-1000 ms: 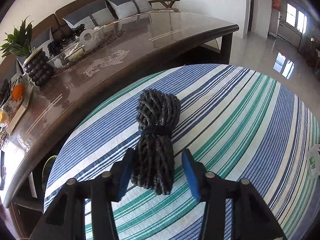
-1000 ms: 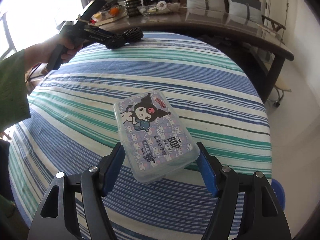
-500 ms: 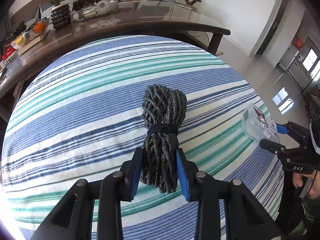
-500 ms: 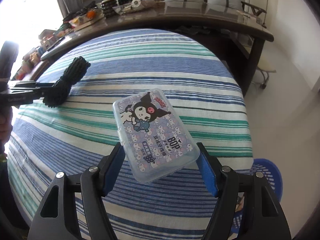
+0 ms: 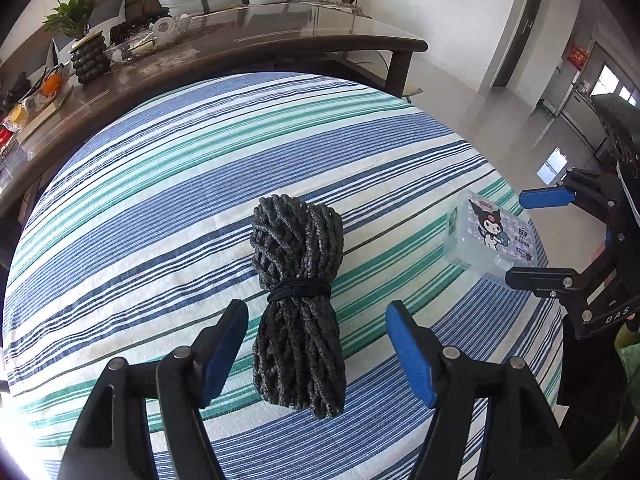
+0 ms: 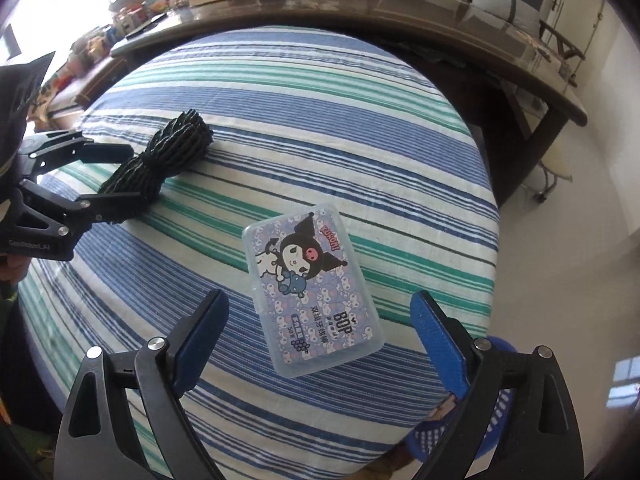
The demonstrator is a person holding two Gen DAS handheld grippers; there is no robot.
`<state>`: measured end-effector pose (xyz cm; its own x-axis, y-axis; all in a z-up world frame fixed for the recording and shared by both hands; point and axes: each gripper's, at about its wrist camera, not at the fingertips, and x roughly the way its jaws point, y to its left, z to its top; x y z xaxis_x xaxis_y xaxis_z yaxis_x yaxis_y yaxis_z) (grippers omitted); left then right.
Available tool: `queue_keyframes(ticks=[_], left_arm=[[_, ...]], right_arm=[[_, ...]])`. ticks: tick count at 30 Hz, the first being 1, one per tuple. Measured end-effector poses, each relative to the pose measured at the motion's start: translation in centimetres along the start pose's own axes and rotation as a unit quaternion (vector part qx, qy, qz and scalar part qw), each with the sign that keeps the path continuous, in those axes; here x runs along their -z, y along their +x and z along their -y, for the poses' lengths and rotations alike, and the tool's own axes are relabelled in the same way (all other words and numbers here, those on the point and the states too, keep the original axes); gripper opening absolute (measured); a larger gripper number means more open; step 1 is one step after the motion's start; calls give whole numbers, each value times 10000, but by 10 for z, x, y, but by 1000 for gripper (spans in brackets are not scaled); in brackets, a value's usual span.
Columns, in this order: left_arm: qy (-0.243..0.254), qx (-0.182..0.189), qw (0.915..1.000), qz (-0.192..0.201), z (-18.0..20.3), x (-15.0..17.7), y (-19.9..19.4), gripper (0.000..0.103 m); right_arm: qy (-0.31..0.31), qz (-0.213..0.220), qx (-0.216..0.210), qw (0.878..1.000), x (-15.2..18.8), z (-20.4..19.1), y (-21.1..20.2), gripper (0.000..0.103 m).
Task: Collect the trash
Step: 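Lift the held box and rope bundle up off the table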
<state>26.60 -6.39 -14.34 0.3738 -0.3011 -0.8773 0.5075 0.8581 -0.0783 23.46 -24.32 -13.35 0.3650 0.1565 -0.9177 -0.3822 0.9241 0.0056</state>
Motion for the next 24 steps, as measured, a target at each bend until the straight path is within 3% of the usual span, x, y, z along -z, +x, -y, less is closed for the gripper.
queue_keyframes(ticks=[4, 5, 6, 8, 15, 24], left_arm=[[185, -433, 9989, -26, 2, -1, 8, 72], [190, -518, 9985, -10, 2, -1, 9, 62], [162, -520, 9985, -38, 1, 0, 11, 32], [17, -464, 9989, -13, -2, 1, 9, 34], [30, -828, 9951, 543, 17, 3, -26, 33], [381, -809, 9918, 918, 78, -6, -54, 33]], right_arm=[[-265, -327, 207, 9989, -12, -7, 16, 87], [-316, -368, 210, 9986, -13, -9, 18, 76], [-376, -441, 194, 9981, -14, -11, 21, 67], [-373, -410, 257, 9981, -13, -13, 19, 66], [201, 185, 145, 9995, 2, -2, -17, 66], [803, 513, 86, 9954, 31, 28, -52, 66]])
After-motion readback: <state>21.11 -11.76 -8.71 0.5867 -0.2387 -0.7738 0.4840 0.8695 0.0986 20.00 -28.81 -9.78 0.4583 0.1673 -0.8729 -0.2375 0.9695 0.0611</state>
